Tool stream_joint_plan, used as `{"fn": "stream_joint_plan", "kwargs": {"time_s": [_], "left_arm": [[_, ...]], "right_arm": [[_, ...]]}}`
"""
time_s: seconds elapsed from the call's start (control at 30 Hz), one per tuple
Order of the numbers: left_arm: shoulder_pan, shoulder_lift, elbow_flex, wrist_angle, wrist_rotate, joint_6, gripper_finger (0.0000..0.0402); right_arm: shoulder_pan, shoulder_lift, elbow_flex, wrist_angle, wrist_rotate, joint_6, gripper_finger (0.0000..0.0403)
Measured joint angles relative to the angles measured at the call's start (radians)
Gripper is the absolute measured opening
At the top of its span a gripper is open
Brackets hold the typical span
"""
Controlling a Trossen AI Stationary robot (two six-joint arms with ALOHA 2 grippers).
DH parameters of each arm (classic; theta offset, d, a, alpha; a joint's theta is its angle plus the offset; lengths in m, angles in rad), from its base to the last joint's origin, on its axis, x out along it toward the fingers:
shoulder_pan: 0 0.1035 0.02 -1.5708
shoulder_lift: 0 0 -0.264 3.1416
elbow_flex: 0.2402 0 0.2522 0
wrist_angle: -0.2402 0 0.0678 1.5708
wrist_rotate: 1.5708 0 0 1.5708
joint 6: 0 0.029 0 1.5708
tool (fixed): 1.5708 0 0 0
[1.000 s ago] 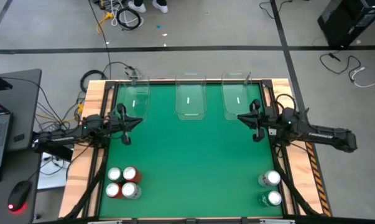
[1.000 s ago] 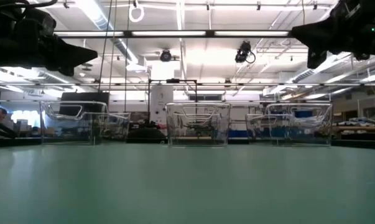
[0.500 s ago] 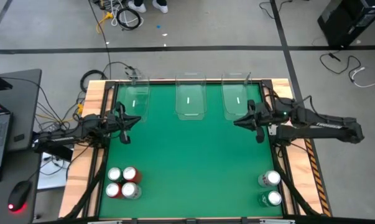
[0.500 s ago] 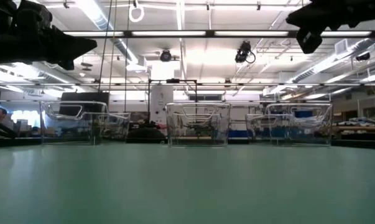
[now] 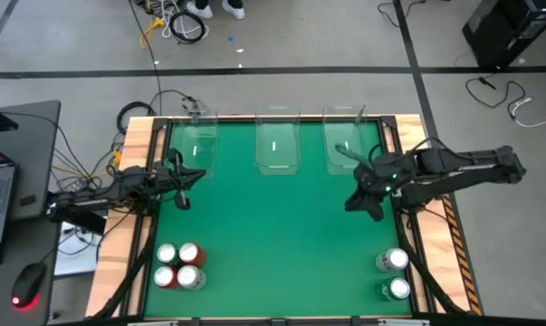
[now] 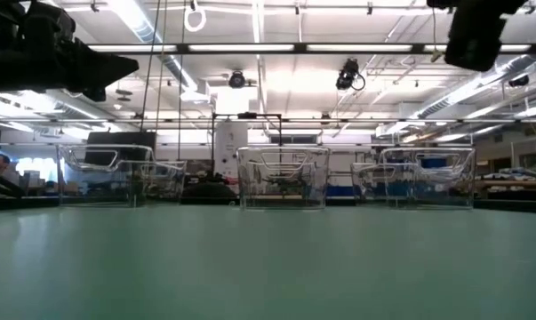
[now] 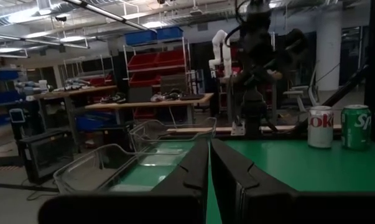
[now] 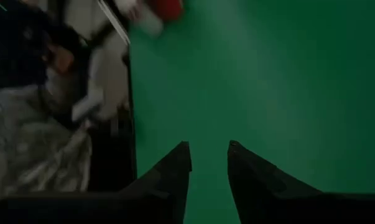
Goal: Sort soda cans
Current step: Put the right white soda can into the right transparent bin
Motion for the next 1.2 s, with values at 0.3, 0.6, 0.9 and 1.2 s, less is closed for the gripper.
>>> {"fn": "stream_joint_plan", "kwargs": {"time_s": [0.3,0.6,0.9,1.2], "left_arm": [[0.000,0.000,0.000,-0.061,0.000,0.000,0.0026],[0.000,0.000,0.000,-0.081,-0.004,0.000,0.0026],[0.000,0.000,0.000,-0.081,-0.013,0.000,0.0026],[0.000,0.000,0.000,-0.097,-0.013,0.000,0.0026]], "right_arm": [[0.164,0.156,0.141,-0.233,0.029,0.149,0.0120],[0.316,0.259,0.166,-0.345,-0.033,0.441,0.0186],[0.452,0.302,0.166,-0.460,-0.155,0.731,0.0282],[0.559,0.308,0.166,-0.557,-0.186,0.936,0.0288]]}}
